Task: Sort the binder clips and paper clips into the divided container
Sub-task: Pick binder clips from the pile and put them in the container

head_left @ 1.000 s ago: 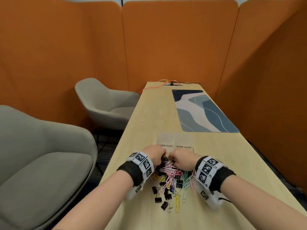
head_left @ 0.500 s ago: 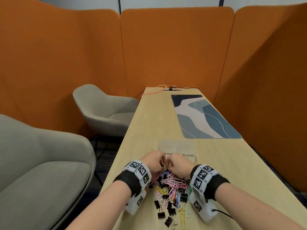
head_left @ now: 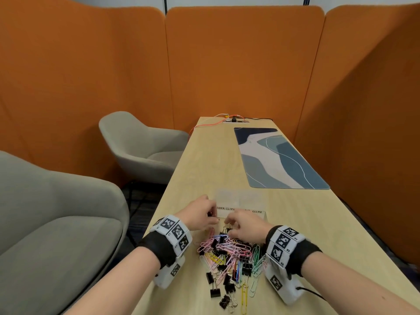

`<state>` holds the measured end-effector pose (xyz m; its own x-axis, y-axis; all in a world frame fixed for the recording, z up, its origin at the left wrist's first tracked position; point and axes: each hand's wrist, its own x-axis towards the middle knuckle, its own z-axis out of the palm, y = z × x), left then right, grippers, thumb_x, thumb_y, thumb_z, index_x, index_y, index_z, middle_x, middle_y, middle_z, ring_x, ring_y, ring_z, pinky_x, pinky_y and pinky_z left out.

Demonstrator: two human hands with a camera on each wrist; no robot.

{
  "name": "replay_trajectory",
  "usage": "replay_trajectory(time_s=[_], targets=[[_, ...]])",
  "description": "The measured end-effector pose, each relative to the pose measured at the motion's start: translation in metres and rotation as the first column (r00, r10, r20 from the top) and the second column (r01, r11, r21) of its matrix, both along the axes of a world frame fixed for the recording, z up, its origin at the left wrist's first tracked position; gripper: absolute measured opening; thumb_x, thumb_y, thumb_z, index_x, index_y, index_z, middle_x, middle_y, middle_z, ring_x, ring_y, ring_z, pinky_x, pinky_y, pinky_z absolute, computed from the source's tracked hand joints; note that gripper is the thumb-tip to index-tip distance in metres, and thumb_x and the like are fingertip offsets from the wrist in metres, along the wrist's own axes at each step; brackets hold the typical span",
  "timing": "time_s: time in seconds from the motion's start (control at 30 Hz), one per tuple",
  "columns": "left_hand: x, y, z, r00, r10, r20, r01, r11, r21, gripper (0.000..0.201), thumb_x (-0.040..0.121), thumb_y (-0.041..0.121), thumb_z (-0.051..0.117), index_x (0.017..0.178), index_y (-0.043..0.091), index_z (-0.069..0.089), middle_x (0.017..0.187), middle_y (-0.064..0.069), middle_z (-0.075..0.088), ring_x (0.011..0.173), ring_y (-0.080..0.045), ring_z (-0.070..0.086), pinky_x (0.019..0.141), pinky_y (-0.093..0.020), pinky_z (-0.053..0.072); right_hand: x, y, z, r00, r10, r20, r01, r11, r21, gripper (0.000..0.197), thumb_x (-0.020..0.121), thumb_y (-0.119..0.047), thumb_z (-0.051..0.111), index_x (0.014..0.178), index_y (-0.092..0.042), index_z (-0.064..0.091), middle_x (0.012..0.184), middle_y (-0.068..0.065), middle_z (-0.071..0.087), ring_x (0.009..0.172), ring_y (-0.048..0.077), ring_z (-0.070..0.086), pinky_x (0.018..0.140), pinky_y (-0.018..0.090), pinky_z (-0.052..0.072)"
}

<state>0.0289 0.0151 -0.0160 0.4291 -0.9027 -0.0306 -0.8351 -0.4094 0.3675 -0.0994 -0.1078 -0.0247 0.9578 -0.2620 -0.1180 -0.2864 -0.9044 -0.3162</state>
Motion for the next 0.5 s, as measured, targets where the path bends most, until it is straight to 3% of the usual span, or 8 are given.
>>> replay_trajectory(time_s=[0.13,0.27,0.33,0.4,0.5], targets=[[0.003,0.007,0.001,0.999,0.029,-0.014,-0.03,0.998,-0.057,0.022,0.086,0.026,0.066,0.102,0.011,0.065,0.099,-0.001,0.047,0.089,-0.015,0.049,0.088,-0.025,0.041,0.008,0.005,-0.001,1.0,0.001,-0.026,-0.003,0.998,-0.067,0.023,0.086,-0.012,0.056,0.107,-0.01,0.063,0.102,0.005,0.045,0.108,0.029,0.056,0.089,0.031,0.043],[0.0,0.013,0.001,0.996,0.026,-0.085,-0.035,0.993,-0.109,0.019,0.085,0.021,0.069,0.097,0.006,0.068,0.094,-0.004,0.05,0.065,-0.002,0.046,0.079,-0.027,0.047,0.006,0.01,0.001,0.994,0.085,-0.074,-0.097,0.978,-0.184,0.02,0.086,-0.008,0.048,0.103,-0.003,0.058,0.114,0.016,0.052,0.103,0.033,0.055,0.085,0.037,0.044],[-0.001,0.014,0.003,0.988,0.018,-0.151,-0.039,0.99,-0.138,0.013,0.085,0.019,0.069,0.09,0.007,0.067,0.09,-0.005,0.056,0.061,-0.004,0.052,0.068,-0.022,0.05,0.004,0.011,0.003,0.988,0.135,-0.07,-0.147,0.965,-0.215,0.016,0.086,-0.01,0.047,0.099,-0.004,0.056,0.111,0.016,0.054,0.098,0.031,0.055,0.081,0.036,0.043],[0.001,0.013,0.008,0.973,0.025,-0.228,-0.068,0.98,-0.186,0.011,0.085,0.02,0.069,0.084,0.01,0.064,0.082,-0.004,0.063,0.058,-0.012,0.059,0.056,-0.016,0.048,0.001,0.008,0.009,0.995,0.104,-0.014,-0.105,0.986,-0.13,0.006,0.085,-0.012,0.05,0.09,-0.012,0.053,0.102,0.011,0.058,0.087,0.024,0.054,0.074,0.032,0.042],[0.006,0.002,0.018,0.956,0.081,-0.282,-0.164,0.945,-0.284,0.013,0.085,0.024,0.069,0.083,0.012,0.063,0.073,-0.001,0.065,0.059,-0.012,0.06,0.057,-0.018,0.048,-0.002,-0.004,0.02,0.99,-0.109,0.084,0.088,0.972,0.22,0.004,0.082,-0.016,0.055,0.084,-0.014,0.057,0.087,0.006,0.066,0.074,0.017,0.059,0.07,0.031,0.05]])
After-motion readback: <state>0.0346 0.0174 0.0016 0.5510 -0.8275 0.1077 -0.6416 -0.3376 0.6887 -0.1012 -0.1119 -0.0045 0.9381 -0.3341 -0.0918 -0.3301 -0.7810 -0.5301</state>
